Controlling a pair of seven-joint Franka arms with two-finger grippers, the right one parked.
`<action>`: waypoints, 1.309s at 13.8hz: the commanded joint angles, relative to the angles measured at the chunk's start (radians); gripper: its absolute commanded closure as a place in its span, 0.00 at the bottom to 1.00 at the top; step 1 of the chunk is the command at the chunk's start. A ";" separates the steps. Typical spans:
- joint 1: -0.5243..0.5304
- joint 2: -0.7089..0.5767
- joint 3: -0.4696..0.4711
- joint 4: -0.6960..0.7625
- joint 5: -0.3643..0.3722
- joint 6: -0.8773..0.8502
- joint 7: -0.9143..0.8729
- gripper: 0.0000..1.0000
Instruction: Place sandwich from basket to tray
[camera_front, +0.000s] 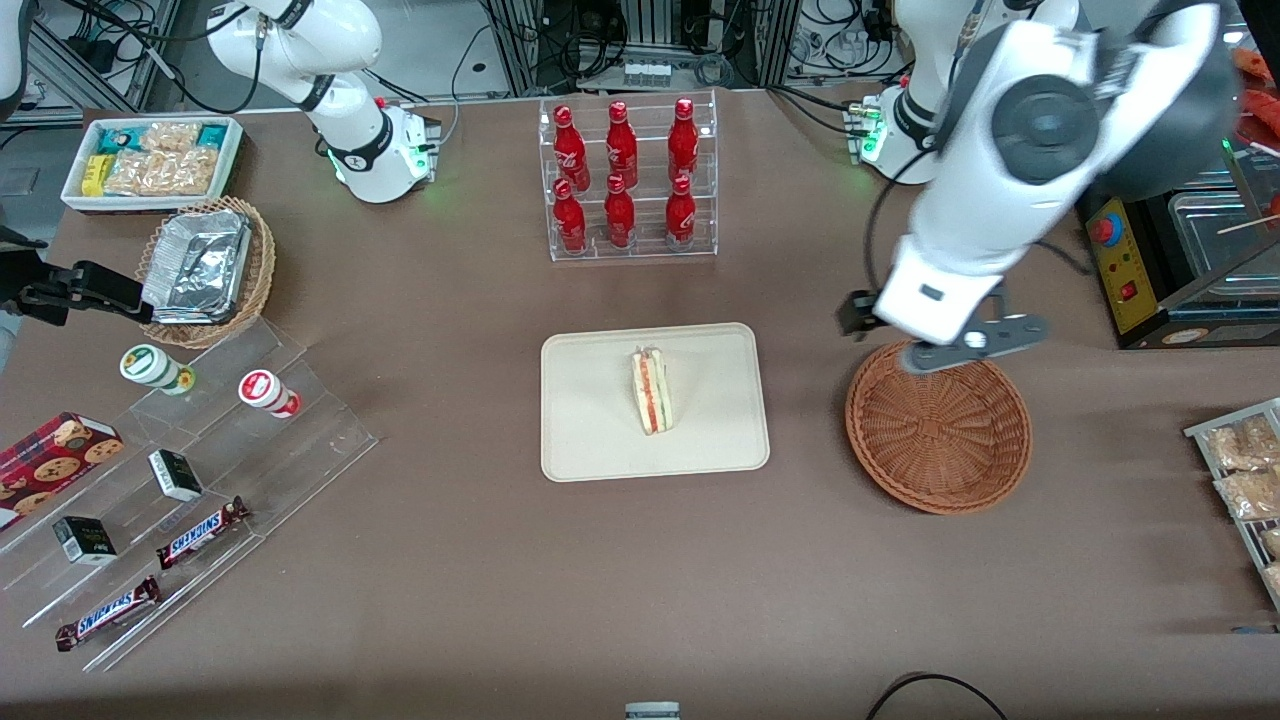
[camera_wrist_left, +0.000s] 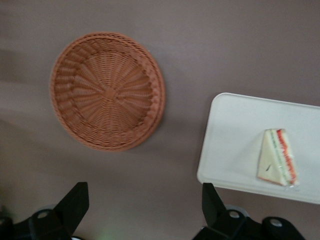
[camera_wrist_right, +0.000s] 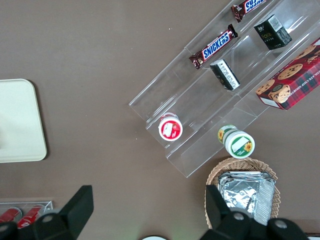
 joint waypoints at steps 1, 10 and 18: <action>0.097 -0.096 -0.011 -0.074 -0.018 -0.028 0.152 0.00; 0.291 -0.150 -0.010 -0.021 -0.038 -0.114 0.510 0.00; 0.344 -0.110 -0.019 0.068 -0.056 -0.114 0.515 0.00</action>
